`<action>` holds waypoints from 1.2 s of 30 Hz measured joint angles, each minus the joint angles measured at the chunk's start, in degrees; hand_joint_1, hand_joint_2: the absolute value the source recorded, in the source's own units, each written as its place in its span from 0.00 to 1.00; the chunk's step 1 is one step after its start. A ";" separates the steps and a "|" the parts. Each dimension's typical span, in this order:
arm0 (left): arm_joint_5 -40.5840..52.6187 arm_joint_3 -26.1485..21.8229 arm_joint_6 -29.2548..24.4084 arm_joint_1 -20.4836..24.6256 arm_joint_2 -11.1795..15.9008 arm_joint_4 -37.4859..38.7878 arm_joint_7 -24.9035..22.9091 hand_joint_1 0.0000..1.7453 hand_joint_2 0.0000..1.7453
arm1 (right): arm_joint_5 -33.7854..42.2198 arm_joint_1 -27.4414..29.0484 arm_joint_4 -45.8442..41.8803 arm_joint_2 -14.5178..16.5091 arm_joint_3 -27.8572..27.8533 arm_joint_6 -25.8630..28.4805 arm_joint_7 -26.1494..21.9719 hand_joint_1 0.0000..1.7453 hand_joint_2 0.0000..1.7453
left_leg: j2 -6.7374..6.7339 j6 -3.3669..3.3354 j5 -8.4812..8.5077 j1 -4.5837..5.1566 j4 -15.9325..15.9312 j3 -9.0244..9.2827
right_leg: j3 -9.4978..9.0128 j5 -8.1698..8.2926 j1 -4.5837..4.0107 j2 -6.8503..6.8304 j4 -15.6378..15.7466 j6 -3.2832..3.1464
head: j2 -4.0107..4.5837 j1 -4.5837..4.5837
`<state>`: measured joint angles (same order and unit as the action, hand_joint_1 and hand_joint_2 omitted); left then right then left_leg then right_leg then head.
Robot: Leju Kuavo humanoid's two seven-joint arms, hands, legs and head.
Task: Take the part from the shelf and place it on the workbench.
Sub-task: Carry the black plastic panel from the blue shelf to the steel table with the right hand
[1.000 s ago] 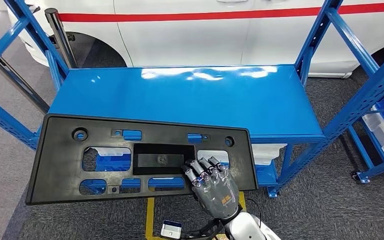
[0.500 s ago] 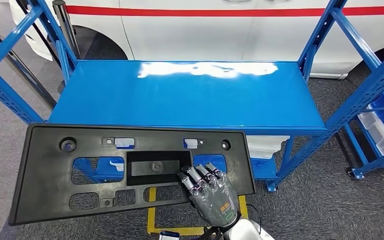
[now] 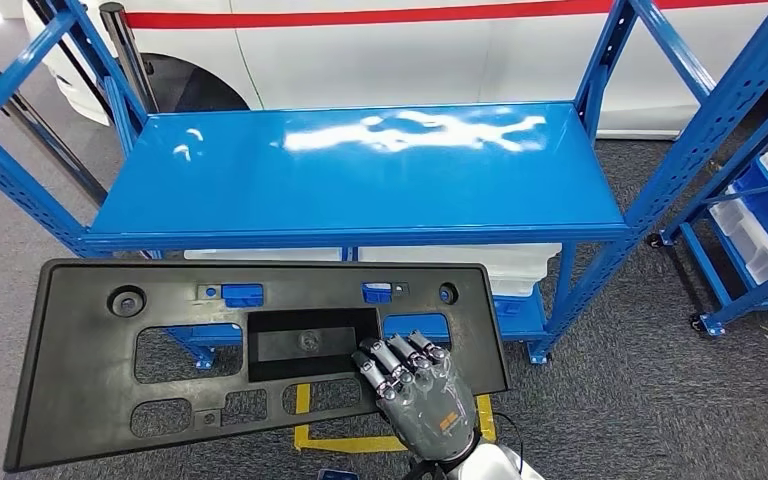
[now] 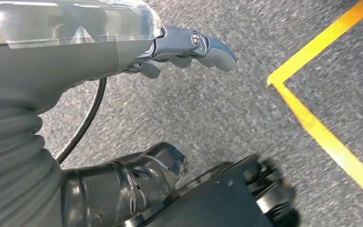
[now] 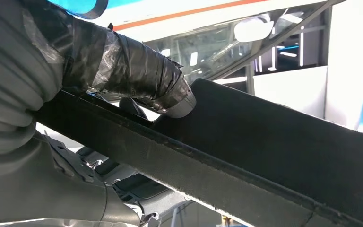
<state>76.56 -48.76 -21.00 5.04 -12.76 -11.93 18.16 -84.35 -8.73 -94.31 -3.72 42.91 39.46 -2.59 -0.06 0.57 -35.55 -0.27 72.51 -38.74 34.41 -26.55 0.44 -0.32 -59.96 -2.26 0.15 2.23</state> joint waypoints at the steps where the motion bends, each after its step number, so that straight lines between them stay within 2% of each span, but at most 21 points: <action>1: 0.00 -0.01 -0.01 -0.01 0.01 0.00 0.00 0.00 1.00 | 0.03 0.05 0.00 0.01 0.00 -0.01 -0.23 1.00 1.00 | 0.00 0.02 -0.39 0.00 1.83 -0.01 | 0.77 0.52 -0.08 -0.02 -0.09 -0.02 | 0.00 0.00; 3: 0.01 -0.02 -0.04 0.01 0.03 0.00 0.00 0.00 1.00 | 0.08 0.17 -0.01 0.06 0.00 -0.01 -0.66 1.00 1.00 | 0.00 -0.22 2.11 0.03 -0.92 3.13 | 2.23 1.50 -0.17 -0.03 -0.31 0.04 | 0.00 -0.01; 4: 0.02 -0.02 -0.06 0.05 0.04 0.00 0.00 0.00 1.00 | 0.11 0.23 -0.05 0.12 0.00 -0.01 -0.87 1.00 1.00 | 0.02 -0.50 3.59 0.07 -4.74 5.98 | 2.81 1.98 -0.20 0.00 -0.41 0.13 | 0.00 -0.01; 6: 0.05 -0.02 -0.09 0.19 0.09 0.00 0.02 0.00 1.00 | 0.15 0.35 -0.25 0.33 0.00 -0.01 -1.24 1.00 1.00 | 0.06 -1.04 4.60 0.35 -12.62 11.21 | 3.48 2.94 -0.29 0.02 -0.40 0.55 | 0.00 0.01; 8: 0.08 -0.02 -0.11 0.26 0.13 0.00 0.07 0.00 1.00 | 0.25 0.42 -0.49 0.58 0.00 0.02 -1.61 1.00 1.00 | 0.12 -1.38 4.47 0.69 -15.72 12.67 | 3.56 3.97 -0.22 -0.02 -0.03 1.18 | 0.00 -0.04; 10: 0.09 -0.03 -0.11 0.20 0.18 0.00 0.09 0.00 1.00 | 0.52 0.52 -0.67 0.79 0.00 0.04 -2.06 1.00 1.00 | -0.03 -1.89 5.72 0.67 -16.33 12.07 | 3.70 4.60 -0.13 0.06 0.32 1.83 | 0.00 -0.10; 11: 0.09 -0.03 -0.11 0.20 0.19 0.00 0.09 0.00 1.00 | 0.71 0.60 -0.75 0.86 0.00 0.06 -2.25 1.00 1.00 | -0.19 -2.27 6.52 0.57 -16.71 11.65 | 4.05 3.59 -0.15 0.15 -0.24 2.09 | 0.00 -0.09; 12: 0.10 -0.04 -0.11 0.22 0.20 0.00 0.09 0.00 1.00 | 0.86 0.67 -0.79 0.86 0.00 0.07 -2.41 1.00 1.00 | -0.34 -2.67 7.35 0.45 -17.06 11.16 | 4.55 1.70 -0.16 0.24 -1.52 2.32 | 0.00 -0.06; 14: 0.10 -0.04 -0.11 0.29 0.20 0.00 0.10 0.00 1.00 | 1.14 0.80 -0.81 0.85 0.00 0.08 -2.61 1.00 1.00 | -0.50 -3.19 8.83 0.45 -17.09 9.55 | 5.99 -4.42 -0.05 0.31 -7.69 2.63 | 0.00 -0.03; 16: 0.08 -0.05 -0.11 0.26 0.21 0.00 0.11 0.00 1.00 | 1.45 0.98 -0.80 0.84 0.00 0.08 -2.73 1.00 1.00 | -0.58 -3.16 10.09 0.55 -16.67 7.54 | 6.74 -7.41 0.15 0.31 -14.22 2.89 | 0.00 -0.03; 18: 0.07 -0.07 -0.11 0.24 0.21 0.00 0.12 0.00 1.00 | 1.73 1.09 -0.79 0.84 0.00 0.08 -2.81 1.00 1.00 | -0.65 -2.86 11.12 0.52 -15.88 5.34 | 4.56 -5.09 0.48 0.30 -14.49 3.10 | 0.00 -0.04; 20: 0.05 -0.07 -0.12 0.25 0.24 -0.01 0.15 0.00 1.00 | 2.10 1.10 -0.80 0.84 0.00 0.08 -2.89 1.00 1.00 | -0.62 -2.38 11.85 0.46 -14.66 3.28 | -0.89 -3.21 0.78 0.30 -7.92 3.30 | 0.00 -0.04; 22: 0.02 -0.07 -0.13 0.22 0.28 -0.02 0.20 0.00 1.00 | 2.63 1.19 -0.86 0.83 0.00 0.09 -2.99 1.00 1.00 | -0.54 -1.79 12.34 0.50 -13.55 2.10 | -4.86 -4.29 0.65 0.49 -1.81 2.88 | 0.00 -0.08; 23: 0.00 -0.09 -0.14 0.21 0.30 -0.02 0.22 0.00 1.00 | 2.91 1.26 -0.89 0.82 0.00 0.09 -3.02 1.00 1.00 | -0.51 -1.48 12.66 0.52 -13.30 1.85 | -5.37 -5.04 0.43 0.61 -0.59 2.48 | 0.00 -0.09; 26: -0.04 -0.23 -0.14 0.11 0.31 -0.01 0.33 0.00 1.00 | 3.47 1.50 -0.92 0.81 0.00 0.10 -3.13 1.00 1.00 | -0.38 -0.40 12.45 0.18 -12.67 1.11 | -4.13 -3.92 0.18 0.55 -0.33 0.87 | 0.00 -0.06; 28: -0.08 -0.30 -0.15 -0.06 0.31 0.00 0.38 0.00 1.00 | 3.85 1.91 -0.92 0.81 -0.03 0.10 -3.30 1.00 1.00 | -0.31 0.13 8.11 -0.03 -9.27 -0.35 | -2.74 -2.58 0.22 0.37 -0.21 0.00 | 0.00 -0.08; 30: -0.13 -0.32 -0.14 -0.17 0.31 0.00 0.47 0.00 1.00 | 4.31 2.62 -0.92 0.81 -0.16 0.10 -3.51 1.00 1.00 | -0.31 0.29 2.75 -0.07 -2.60 -2.02 | -1.17 -1.33 0.05 0.28 -0.27 -0.31 | 0.00 -0.09; 31: -0.15 -0.34 -0.14 -0.18 0.31 0.00 0.52 0.00 1.00 | 4.43 2.97 -0.92 0.80 -0.24 0.10 -3.62 1.00 1.00 | -0.31 0.25 1.43 -0.07 0.59 -2.45 | -0.33 -0.71 -0.08 0.23 -0.33 -0.37 | 0.00 -0.09; 32: -0.16 -0.36 -0.14 -0.18 0.32 0.00 0.57 0.00 1.00 | 4.46 3.28 -0.92 0.80 -0.33 0.10 -3.70 1.00 1.00 | -0.30 0.12 1.44 -0.04 2.42 -2.13 | 0.53 -0.07 -0.22 0.18 -0.39 -0.40 | 0.00 -0.09; 34: -0.20 -0.40 -0.14 -0.17 0.35 0.00 0.73 0.00 1.00 | 4.46 3.76 -0.93 0.79 -0.51 0.10 -3.84 1.00 1.00 | -0.27 -0.39 3.99 0.12 0.44 1.30 | 2.08 0.99 -0.38 0.20 -0.45 -0.38 | 0.00 -0.10; 36: -0.30 -0.44 -0.14 -0.06 0.40 -0.01 1.00 0.00 1.00 | 4.51 4.46 -1.12 0.80 -0.95 0.10 -4.09 1.00 1.00 | -0.25 -1.16 5.44 0.53 -7.95 7.87 | 2.98 1.85 -0.42 0.24 -0.48 -0.12 | 0.00 -0.10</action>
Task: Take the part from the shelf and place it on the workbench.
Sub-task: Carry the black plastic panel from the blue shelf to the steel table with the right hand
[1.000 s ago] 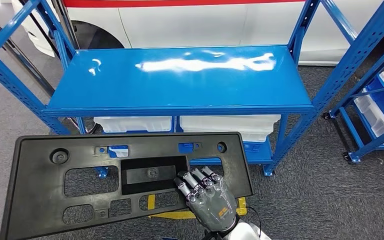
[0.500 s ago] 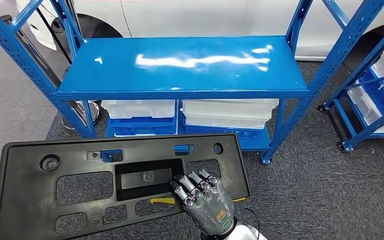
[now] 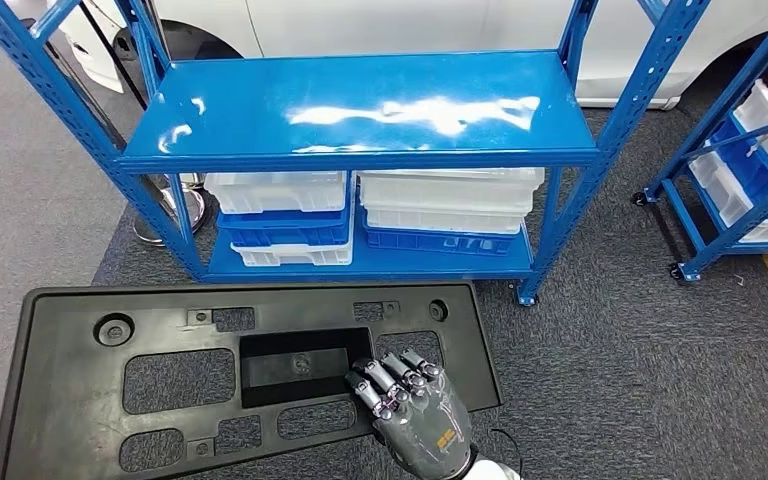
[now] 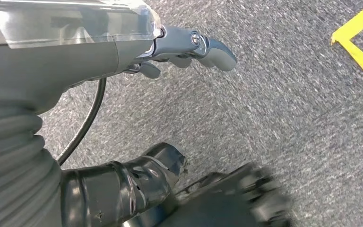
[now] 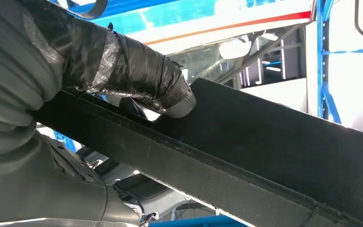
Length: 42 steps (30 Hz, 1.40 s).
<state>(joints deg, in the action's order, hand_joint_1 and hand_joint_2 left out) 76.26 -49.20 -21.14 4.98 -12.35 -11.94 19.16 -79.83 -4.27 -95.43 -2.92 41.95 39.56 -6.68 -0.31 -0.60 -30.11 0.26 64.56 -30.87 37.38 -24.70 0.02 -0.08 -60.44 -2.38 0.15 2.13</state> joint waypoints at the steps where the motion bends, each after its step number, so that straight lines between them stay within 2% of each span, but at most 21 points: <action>1: -0.12 -0.05 -0.01 0.09 0.03 0.00 0.12 0.00 1.00 | 0.11 0.50 -0.21 0.01 -0.40 0.00 -0.30 1.00 1.00 | 0.01 -0.29 -0.26 0.21 -4.04 2.80 | 0.19 0.46 0.00 -0.04 0.02 0.27 | 0.00 0.01; 3: -0.39 -0.29 -0.02 0.14 0.07 0.01 0.27 0.00 1.00 | 0.55 1.60 -0.71 0.15 -1.53 0.00 -1.32 1.00 1.00 | -0.01 -0.67 -1.24 0.57 -8.13 5.11 | 0.26 1.33 0.07 -0.15 0.24 0.90 | 0.00 0.01; 6: -0.55 -0.71 -0.02 -0.06 0.07 0.01 0.34 0.00 1.00 | 1.40 3.79 -1.67 0.76 -3.95 0.01 -3.67 1.00 1.00 | -0.43 -1.41 0.22 0.33 -9.32 4.76 | 0.72 1.15 0.15 -0.02 -0.30 1.87 | 0.00 0.03; 8: -0.56 -0.86 -0.02 -0.06 0.05 0.01 0.36 0.00 1.00 | 1.94 5.32 -2.47 1.32 -5.89 0.02 -5.54 1.00 1.00 | -0.89 -1.93 1.28 0.11 -9.70 4.15 | 2.77 -2.57 0.25 0.10 -5.08 2.35 | 0.00 0.06; 10: -0.58 -0.95 -0.02 -0.12 0.05 0.01 0.38 0.00 1.00 | 2.39 6.76 -3.00 1.99 -7.79 0.02 -7.29 1.00 1.00 | -1.32 -2.12 1.82 0.13 -9.36 3.14 | 5.36 -6.62 0.35 0.10 -12.34 2.74 | 0.00 0.07; 11: -0.60 -1.00 -0.02 -0.20 0.05 0.01 0.38 0.00 1.00 | 2.68 7.64 -3.27 2.38 -8.94 0.02 -8.12 1.00 1.00 | -1.58 -2.11 1.97 0.14 -9.10 2.65 | 5.73 -7.36 0.46 0.09 -14.35 2.92 | 0.00 0.08; 12: -0.62 -1.05 -0.02 -0.27 0.05 0.01 0.38 0.00 1.00 | 3.00 8.60 -3.59 2.82 -10.18 0.02 -8.95 1.00 1.00 | -1.84 -2.07 2.06 0.13 -8.77 2.18 | 5.15 -7.19 0.60 0.06 -14.58 3.06 | 0.00 0.07; 14: -0.66 -1.15 -0.02 -0.34 0.00 0.01 0.38 0.00 1.00 | 3.67 10.38 -4.38 3.87 -12.76 0.02 -10.55 1.00 1.00 | -2.30 -1.81 1.96 0.07 -7.90 1.46 | 0.99 -4.69 0.91 -0.40 -8.84 3.23 | 0.00 0.07; 16: -0.70 -1.28 -0.02 -0.34 -0.05 0.01 0.39 0.00 1.00 | 4.44 11.82 -5.29 5.15 -15.04 0.02 -12.15 1.00 1.00 | -2.68 -1.26 1.57 0.24 -6.92 0.83 | -2.75 -3.32 0.78 -1.46 -2.44 2.88 | 0.00 0.03; 17: -0.75 -1.36 -0.04 -0.34 -0.07 0.01 0.39 0.00 1.00 | 4.89 12.56 -5.83 5.86 -16.19 0.02 -12.93 1.00 1.00 | -2.84 -0.97 1.42 0.35 -6.50 0.59 | -3.47 -3.27 0.66 -1.79 -0.88 2.54 | 0.00 0.00; 21: -0.93 -1.75 -0.10 -0.32 -0.07 0.00 0.40 0.00 1.00 | 7.81 15.40 -7.65 8.42 -20.60 0.02 -16.33 1.00 1.00 | -2.94 0.14 0.66 0.27 -5.49 0.08 | -3.21 -3.07 0.44 -0.95 -0.31 1.05 | 0.00 -0.03; 23: -1.05 -2.09 -0.15 -0.34 -0.09 0.00 0.48 0.00 1.00 | 11.25 16.61 -8.48 10.11 -23.32 0.02 -19.30 1.00 1.00 | -1.52 0.74 -2.20 -0.01 -1.40 -1.66 | -3.15 -2.74 0.64 -0.54 -0.03 0.48 | 0.00 -0.03; 25: -1.26 -2.39 -0.19 -0.47 -0.10 0.01 0.53 0.00 1.00 | 15.54 17.70 -8.98 11.73 -25.85 0.02 -21.83 1.00 1.00 | -0.46 1.13 -5.82 -0.26 5.89 -4.83 | -2.94 -2.59 0.58 0.02 -0.02 0.21 | 0.00 -0.04; 27: -1.53 -2.61 -0.20 -0.70 -0.10 0.01 0.53 0.00 1.00 | 19.14 18.84 -9.34 12.94 -28.19 0.02 -23.11 1.00 1.00 | -0.25 1.22 -6.45 -0.38 9.73 -6.51 | -2.86 -2.51 0.50 0.78 -0.03 0.15 | 0.00 -0.04; 28: -1.63 -2.71 -0.21 -0.78 -0.10 0.01 0.53 0.00 1.00 | 20.72 19.33 -9.50 13.37 -29.23 0.02 -23.44 1.00 1.00 | -0.21 1.14 -5.16 -0.40 8.60 -5.94 | -2.88 -2.48 0.49 1.22 -0.03 0.17 | 0.00 -0.04; 31: -1.74 -3.01 -0.27 -0.85 -0.09 0.01 0.54 0.00 1.00 | 25.70 20.27 -9.87 14.23 -31.76 0.02 -24.38 1.00 1.00 | 1.65 0.55 0.31 -0.46 -2.32 -0.78 | -2.93 -2.27 0.48 2.55 -0.09 0.50 | 0.00 -0.03; 33: -1.76 -3.26 -0.28 -0.80 -0.10 0.01 0.62 0.00 1.00 | 28.72 20.81 -10.11 14.62 -33.24 0.02 -24.82 1.00 1.00 | 2.83 0.27 1.07 -0.38 -6.00 0.81 | -2.56 -1.93 0.52 3.21 -0.12 1.06 | 0.00 -0.02; 36: -1.86 -3.57 -0.38 -0.76 -0.10 0.01 0.75 0.00 1.00 | 35.24 21.81 -10.37 14.82 -34.72 0.03 -25.17 1.00 1.00 | 1.87 -0.53 1.54 -0.43 -6.94 0.97 | -2.09 -1.73 0.57 3.51 -0.17 2.11 | 0.00 0.01; 39: -2.20 -3.80 -0.60 -0.85 -0.10 0.01 0.75 0.00 1.00 | 46.11 22.68 -10.88 14.75 -35.21 0.04 -26.89 1.00 1.00 | 0.24 -1.65 2.18 -0.46 -7.67 0.98 | 0.55 -5.83 0.51 1.41 -6.14 2.61 | 0.00 0.05; 41: -2.37 -3.89 -0.73 -0.92 -0.10 0.01 0.74 0.00 1.00 | 53.20 23.42 -11.61 14.68 -35.52 0.13 -28.44 1.00 1.00 | -0.94 -1.84 2.18 -0.26 -7.55 0.72 | 3.66 -9.07 0.63 0.93 -13.22 2.88 | 0.00 0.06; 42: -2.42 -3.91 -0.78 -0.97 -0.10 0.01 0.74 0.00 1.00 | 55.57 23.88 -12.05 14.65 -35.69 0.20 -28.97 1.00 1.00 | -1.61 -1.84 2.15 -0.19 -7.48 0.65 | 4.35 -9.37 0.69 0.82 -14.98 2.98 | 0.00 0.07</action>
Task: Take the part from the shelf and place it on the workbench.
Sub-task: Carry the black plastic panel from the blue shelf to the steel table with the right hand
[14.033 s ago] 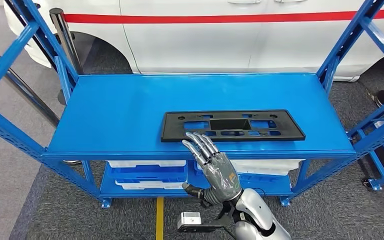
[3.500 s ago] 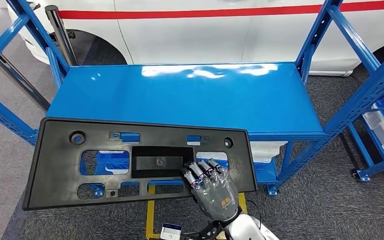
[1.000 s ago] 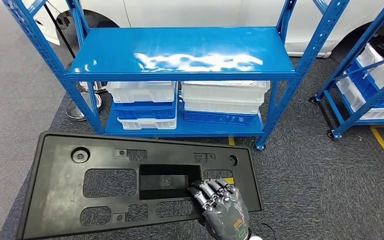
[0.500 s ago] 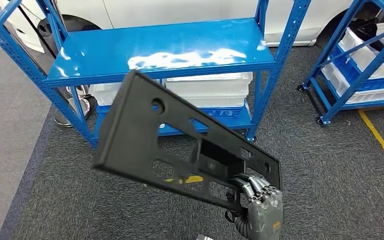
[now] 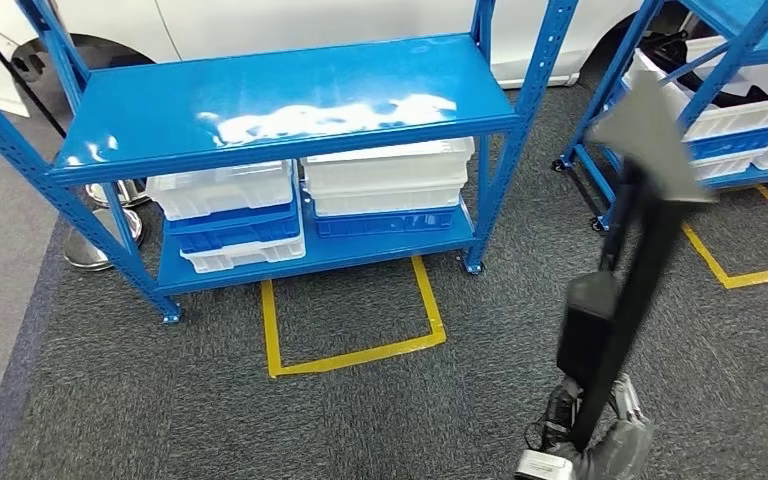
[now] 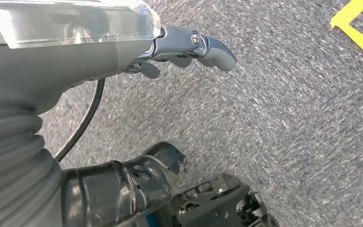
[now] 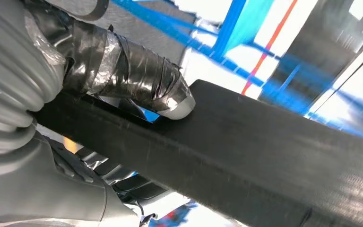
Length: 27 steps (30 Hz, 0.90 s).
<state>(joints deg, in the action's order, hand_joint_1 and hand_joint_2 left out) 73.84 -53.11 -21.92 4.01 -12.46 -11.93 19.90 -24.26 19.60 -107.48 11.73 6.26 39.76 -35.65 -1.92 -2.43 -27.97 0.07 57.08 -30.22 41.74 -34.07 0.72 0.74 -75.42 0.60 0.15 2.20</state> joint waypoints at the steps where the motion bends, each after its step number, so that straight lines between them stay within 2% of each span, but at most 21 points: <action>1: -0.04 -0.02 -0.03 -0.03 0.00 0.00 -0.01 0.00 1.00 | 1.42 0.39 -0.39 -0.03 -0.13 0.07 -0.35 1.00 1.00 | -0.68 0.05 -0.06 0.04 0.08 -0.03 | -0.39 0.77 0.04 -0.20 0.38 0.06 | 0.00 -0.01; 3: -0.11 -0.02 -0.04 -0.01 -0.04 0.00 -0.01 0.00 1.00 | 2.11 0.82 -1.00 -0.07 -0.26 0.12 -0.72 1.00 1.00 | -1.99 0.31 -0.36 0.06 0.37 0.03 | -4.16 4.09 0.05 -1.60 7.14 0.07 | 0.00 -0.01; 5: -0.12 -0.04 -0.05 0.07 -0.09 0.00 -0.02 0.00 1.00 | 2.52 0.97 -1.52 -0.09 -0.27 0.11 -0.98 1.00 1.00 | -2.97 0.84 -0.83 0.37 0.93 -0.01 | -7.36 5.90 -0.24 -3.73 13.39 -0.47 | 0.00 -0.04; 6: -0.11 -0.05 -0.07 0.11 -0.10 0.00 -0.02 0.00 1.00 | 3.06 1.08 -1.79 -0.10 -0.29 0.11 -1.20 1.00 1.00 | -3.37 1.10 -1.01 0.54 1.15 -0.01 | -7.83 5.94 -0.38 -4.28 14.57 -0.83 | 0.00 -0.08; 8: -0.05 -0.07 -0.10 0.17 -0.09 0.00 -0.10 0.00 1.00 | 4.82 1.58 -2.53 -0.08 -0.36 0.11 -2.12 1.00 1.00 | -4.13 1.48 -1.20 0.68 1.23 0.09 | -7.66 5.97 -0.46 -3.49 14.68 -1.52 | 0.00 -0.13; 9: 0.01 -0.07 -0.13 0.21 -0.10 0.00 -0.18 0.00 1.00 | 5.72 1.93 -3.08 -0.01 -0.47 0.13 -2.75 1.00 1.00 | -3.68 1.78 -1.54 0.59 1.49 0.09 | -7.61 6.09 -0.37 -3.01 14.78 -1.78 | 0.00 -0.11; 11: 0.15 -0.07 -0.17 0.19 -0.16 0.00 -0.43 0.00 1.00 | 6.91 2.48 -4.44 0.35 -0.79 0.17 -3.72 1.00 1.00 | -1.30 2.41 -3.84 0.32 4.21 -0.93 | -7.49 6.38 -0.12 -1.96 14.96 -2.35 | 0.00 -0.11; 12: 0.23 -0.07 -0.19 0.12 -0.20 0.00 -0.57 0.00 1.00 | 7.08 2.71 -5.13 0.65 -0.99 0.19 -3.93 1.00 1.00 | 0.18 2.65 -5.79 0.18 7.22 -2.20 | -7.39 6.51 -0.06 -1.44 14.98 -2.57 | 0.00 -0.12; 13: 0.37 -0.07 -0.21 0.02 -0.25 0.00 -0.72 0.00 1.00 | 6.97 2.95 -5.78 1.00 -1.20 0.20 -4.02 1.00 1.00 | 0.93 2.73 -7.83 0.13 11.10 -3.87 | -7.26 6.61 -0.08 -0.84 14.98 -2.75 | 0.00 -0.12; 14: 0.50 -0.07 -0.23 -0.10 -0.28 0.00 -0.87 0.00 1.00 | 6.66 3.27 -6.32 1.38 -1.45 0.20 -4.05 1.00 1.00 | 1.19 2.73 -9.30 0.10 14.73 -5.47 | -7.15 6.69 -0.13 -0.19 14.98 -2.88 | 0.00 -0.12; 15: 0.63 -0.07 -0.25 -0.20 -0.30 0.00 -1.00 0.00 1.00 | 6.25 3.67 -6.81 1.79 -1.75 0.20 -4.06 1.00 1.00 | 1.32 2.66 -9.84 0.09 17.17 -6.55 | -7.08 6.77 -0.19 0.55 14.97 -2.95 | 0.00 -0.12; 16: 0.73 -0.07 -0.29 -0.28 -0.32 0.00 -1.11 0.00 1.00 | 5.82 4.08 -7.20 2.16 -2.05 0.20 -4.06 1.00 1.00 | 1.41 2.51 -9.19 0.09 17.51 -6.67 | -7.06 6.84 -0.24 1.31 14.96 -2.98 | 0.00 -0.12; 17: 0.79 -0.07 -0.34 -0.32 -0.33 0.00 -1.21 0.00 1.00 | 5.51 4.43 -7.51 2.52 -2.38 0.20 -4.06 1.00 1.00 | 1.73 2.30 -7.44 0.09 15.39 -5.64 | -7.10 6.91 -0.26 2.10 14.96 -2.95 | 0.00 -0.12; 19: 0.90 -0.06 -0.46 -0.33 -0.34 0.00 -1.33 0.00 1.00 | 5.24 4.86 -8.15 3.12 -2.95 0.20 -4.06 1.00 1.00 | 3.81 1.77 -3.32 0.11 7.64 -1.99 | -7.15 7.07 -0.31 3.59 14.91 -2.75 | 0.00 -0.11; 20: 0.98 -0.05 -0.50 -0.33 -0.38 0.00 -1.37 0.00 1.00 | 5.14 4.96 -8.51 3.36 -3.21 0.20 -4.06 1.00 1.00 | 4.94 1.59 -2.15 0.11 4.15 -0.45 | -7.05 7.20 -0.31 4.29 14.85 -2.54 | 0.00 -0.10; 21: 1.08 -0.05 -0.52 -0.30 -0.42 0.00 -1.39 0.00 1.00 | 5.03 5.07 -8.88 3.53 -3.43 0.20 -4.06 1.00 1.00 | 5.73 1.48 -1.70 0.15 2.10 0.42 | -6.86 7.36 -0.27 4.87 14.81 -2.26 | 0.00 -0.10; 22: 1.16 -0.04 -0.54 -0.22 -0.48 0.00 -1.40 0.00 1.00 | 4.89 5.25 -9.30 3.69 -3.67 0.20 -4.06 1.00 1.00 | 5.92 1.41 -1.80 0.22 1.25 0.75 | -6.65 7.57 -0.21 5.45 14.85 -1.92 | 0.00 -0.10; 23: 1.24 -0.04 -0.55 -0.14 -0.55 0.00 -1.43 0.00 1.00 | 4.74 5.49 -9.69 3.80 -3.91 0.20 -4.06 1.00 1.00 | 5.43 1.30 -1.73 0.24 0.85 0.89 | -6.45 7.82 -0.10 6.04 14.96 -1.52 | 0.00 -0.10; 24: 1.28 -0.04 -0.55 -0.05 -0.63 0.00 -1.45 0.00 1.00 | 4.61 5.78 -10.07 3.90 -4.18 0.21 -4.06 1.00 1.00 | 4.77 1.04 -1.43 0.17 0.59 0.98 | -6.30 7.87 -0.03 6.06 14.88 -1.21 | 0.00 -0.10; 25: 1.31 -0.04 -0.55 0.02 -0.73 0.00 -1.49 0.00 1.00 | 4.51 6.05 -10.42 3.97 -4.48 0.22 -4.08 1.00 1.00 | 4.12 0.71 -1.10 0.10 0.18 1.09 | -6.00 7.46 -0.13 5.21 14.38 -0.98 | 0.00 -0.06; 27: 1.37 -0.04 -0.54 -0.02 -0.92 0.00 -1.54 0.00 1.00 | 4.29 6.32 -10.93 4.04 -4.91 0.23 -4.09 1.00 1.00 | 2.57 0.16 -0.56 0.03 -0.47 1.11 | -4.20 4.61 -0.35 2.24 10.38 -0.74 | 0.00 0.08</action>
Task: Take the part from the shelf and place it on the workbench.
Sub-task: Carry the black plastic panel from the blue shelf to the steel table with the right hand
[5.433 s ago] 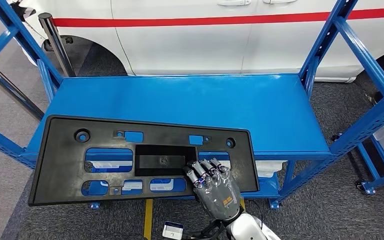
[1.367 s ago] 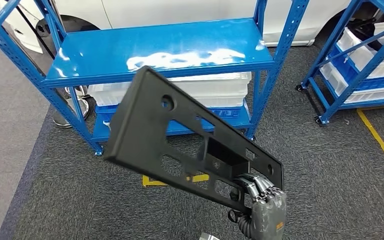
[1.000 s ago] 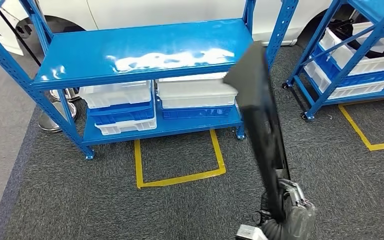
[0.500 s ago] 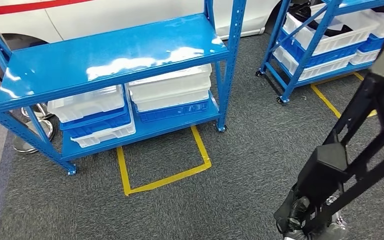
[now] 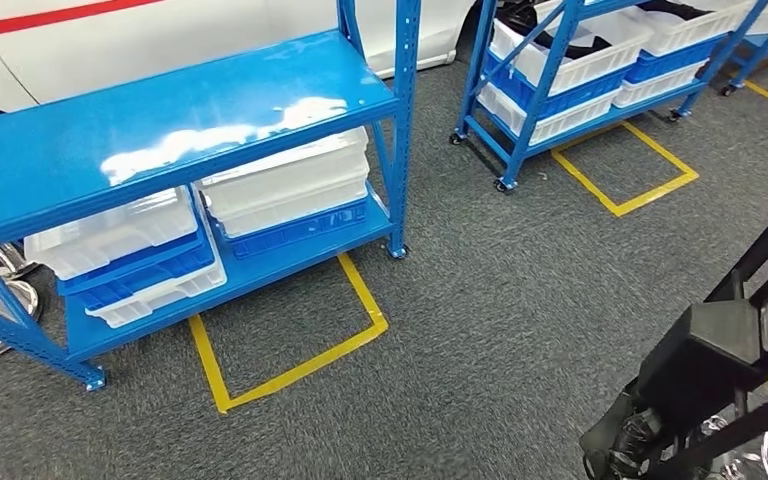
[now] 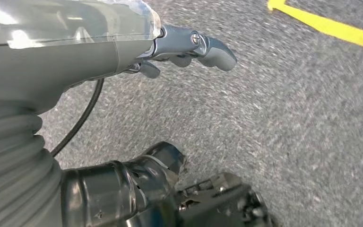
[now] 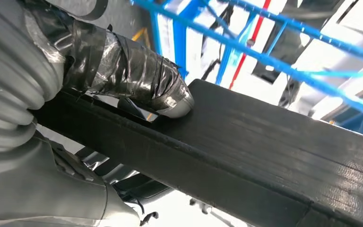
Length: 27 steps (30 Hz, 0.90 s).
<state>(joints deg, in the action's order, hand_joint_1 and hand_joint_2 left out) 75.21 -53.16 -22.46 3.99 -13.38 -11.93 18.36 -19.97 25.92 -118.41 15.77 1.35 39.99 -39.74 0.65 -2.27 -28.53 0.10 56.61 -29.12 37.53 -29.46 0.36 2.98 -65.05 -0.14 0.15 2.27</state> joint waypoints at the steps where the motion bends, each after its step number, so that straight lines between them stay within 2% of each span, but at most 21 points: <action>1: 0.04 0.00 0.01 -0.07 -0.05 0.00 -0.01 0.00 1.00 | -0.15 0.05 -0.13 0.02 -0.14 0.00 -0.01 1.00 1.00 | -0.78 -0.13 0.04 0.14 -0.04 -0.09 | 1.48 -2.06 -0.09 -1.33 -3.36 0.13 | 0.00 0.06; 2: 0.08 -0.01 0.02 -0.17 -0.09 0.00 -0.02 0.00 1.00 | -0.30 0.13 -0.19 0.03 -0.27 0.00 -0.01 1.00 1.00 | -1.68 -0.18 0.01 0.22 0.04 -0.21 | 2.90 -3.82 -0.04 -1.93 -6.79 0.26 | 0.00 0.09; 3: 0.11 -0.01 0.03 -0.24 -0.11 0.00 -0.03 0.00 1.00 | -0.44 0.29 -0.24 0.04 -0.44 -0.01 -0.02 1.00 1.00 | -2.56 -0.21 -0.04 0.28 0.13 -0.32 | 3.77 -4.76 0.00 -2.24 -9.22 0.38 | 0.00 0.09; 4: 0.18 -0.02 0.05 -0.28 -0.13 0.00 -0.04 0.00 1.00 | -0.53 0.51 -0.34 0.05 -0.67 0.00 -0.02 1.00 1.00 | -3.38 -0.20 -0.10 0.30 0.22 -0.42 | 3.69 -4.59 0.05 -2.46 -9.74 0.47 | 0.00 0.09; 5: 0.28 -0.02 0.07 -0.25 -0.18 0.00 -0.05 0.00 1.00 | -0.58 0.74 -0.48 0.05 -0.92 0.00 -0.02 1.00 1.00 | -4.11 -0.16 -0.20 0.30 0.34 -0.47 | 2.46 -3.42 0.11 -2.76 -8.05 0.52 | 0.00 0.09; 6: 0.38 -0.01 0.08 -0.19 -0.26 0.00 -0.05 0.00 1.00 | -0.60 0.92 -0.68 0.06 -1.15 -0.01 -0.01 1.00 1.00 | -4.78 -0.04 -0.35 0.30 0.50 -0.45 | 0.24 -1.67 0.16 -3.47 -4.49 0.51 | 0.00 0.09; 8: 0.55 0.00 0.10 -0.08 -0.41 0.00 -0.07 0.00 1.00 | -0.57 1.05 -1.09 0.10 -1.43 -0.01 -0.01 1.00 1.00 | -5.87 0.42 -0.75 0.50 0.89 -0.38 | -3.72 0.31 -0.15 -5.81 2.46 0.09 | 0.00 0.08; 9: 0.61 0.01 0.10 -0.03 -0.46 0.00 -0.07 0.00 1.00 | -0.52 1.09 -1.38 0.20 -1.54 -0.01 -0.01 1.00 1.00 | -6.30 0.68 -0.91 0.62 1.07 -0.34 | -4.66 0.54 -0.35 -6.56 4.32 -0.23 | 0.00 0.07; 10: 0.67 0.01 0.10 0.04 -0.47 0.00 -0.07 0.00 1.00 | -0.46 1.14 -1.64 0.32 -1.65 -0.01 -0.01 1.00 1.00 | -6.73 0.90 -1.01 0.72 1.17 -0.31 | -4.72 0.30 -0.57 -6.71 4.77 -0.57 | 0.00 0.05; 12: 0.75 0.02 0.09 0.15 -0.47 0.00 -0.05 0.00 1.00 | -0.38 1.32 -2.20 0.59 -2.02 -0.01 -0.02 1.00 1.00 | -7.28 1.35 -1.27 0.68 1.31 -0.22 | -4.53 0.54 -0.53 -5.51 4.90 -1.16 | 0.00 0.04; 13: 0.79 0.03 0.08 0.20 -0.48 0.00 -0.01 0.00 1.00 | -0.32 1.44 -2.48 0.71 -2.25 0.00 -0.02 1.00 1.00 | -6.58 1.65 -1.76 0.58 1.75 -0.32 | -4.51 0.65 -0.43 -4.96 5.04 -1.43 | 0.00 0.04; 14: 0.85 0.04 0.05 0.23 -0.49 0.00 0.04 0.00 1.00 | -0.25 1.54 -2.80 0.84 -2.46 0.00 -0.02 1.00 1.00 | -5.30 1.98 -2.81 0.44 3.02 -0.81 | -4.50 0.81 -0.30 -4.42 5.18 -1.72 | 0.00 0.03; 16: 1.00 0.05 0.02 0.22 -0.52 0.00 0.17 0.00 1.00 | -0.07 1.61 -3.43 1.15 -2.75 0.00 -0.02 1.00 1.00 | -2.31 2.43 -6.30 0.14 8.85 -3.32 | -4.40 1.05 -0.21 -3.30 5.30 -2.16 | 0.00 0.03; 17: 1.06 0.05 0.01 0.16 -0.53 0.00 0.21 0.00 1.00 | -0.02 1.60 -3.58 1.26 -2.83 -0.01 -0.02 1.00 1.00 | -1.61 2.51 -7.99 0.05 12.62 -5.04 | -4.33 1.13 -0.27 -2.63 5.28 -2.32 | 0.00 0.03; 18: 1.09 0.05 0.01 0.09 -0.54 0.00 0.23 0.00 1.00 | 0.02 1.60 -3.67 1.33 -2.92 -0.02 -0.02 1.00 1.00 | -1.35 2.49 -8.94 0.02 15.68 -6.48 | -4.29 1.17 -0.36 -1.89 5.24 -2.40 | 0.00 0.03; 19: 1.11 0.04 0.01 0.04 -0.53 0.00 0.27 0.00 1.00 | 0.05 1.64 -3.69 1.34 -2.99 -0.03 -0.02 1.00 1.00 | -1.23 2.38 -8.82 0.01 17.09 -7.23 | -4.28 1.19 -0.45 -1.08 5.18 -2.44 | 0.00 0.03; 20: 1.11 0.04 0.00 0.02 -0.53 0.00 0.33 0.00 1.00 | 0.09 1.67 -3.71 1.34 -3.06 -0.05 -0.02 1.00 1.00 | -1.06 2.17 -7.58 0.02 16.42 -7.02 | -4.32 1.20 -0.52 -0.27 5.11 -2.46 | 0.00 0.03; 21: 1.11 0.04 -0.01 0.04 -0.52 0.00 0.42 0.00 1.00 | 0.13 1.68 -3.76 1.34 -3.12 -0.06 -0.02 1.00 1.00 | -0.58 1.86 -5.50 0.06 13.75 -5.91 | -4.39 1.21 -0.57 0.53 5.05 -2.46 | 0.00 0.03; 23: 1.11 0.04 -0.01 0.07 -0.51 0.00 0.59 0.00 1.00 | 0.16 1.62 -3.85 1.34 -3.21 -0.10 -0.02 1.00 1.00 | 2.00 1.17 -1.67 0.14 6.36 -2.83 | -4.41 1.24 -0.56 1.95 4.91 -2.37 | 0.00 0.04; 25: 1.11 0.05 0.01 0.16 -0.50 0.00 0.65 0.00 1.00 | 0.14 1.51 -3.89 1.34 -3.29 -0.16 -0.02 1.00 1.00 | 3.92 0.83 -0.64 0.27 2.13 -1.05 | -4.03 1.47 -0.34 3.18 4.84 -1.96 | 0.00 0.03; 27: 1.10 0.05 0.09 0.32 -0.50 0.00 0.65 0.00 1.00 | 0.04 1.47 -3.90 1.36 -3.38 -0.19 -0.02 1.00 1.00 | 3.21 0.62 -0.57 0.22 1.07 -0.64 | -3.63 1.88 -0.16 4.40 5.00 -1.22 | 0.00 0.01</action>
<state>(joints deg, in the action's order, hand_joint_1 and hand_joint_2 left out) 76.31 -53.11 -22.37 4.31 -13.88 -11.93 19.01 -19.93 27.39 -122.30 17.12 -2.03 39.80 -39.76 3.86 -1.65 -29.09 0.32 57.68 -29.75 33.91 -27.58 0.21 7.38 -60.05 -1.36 0.15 2.28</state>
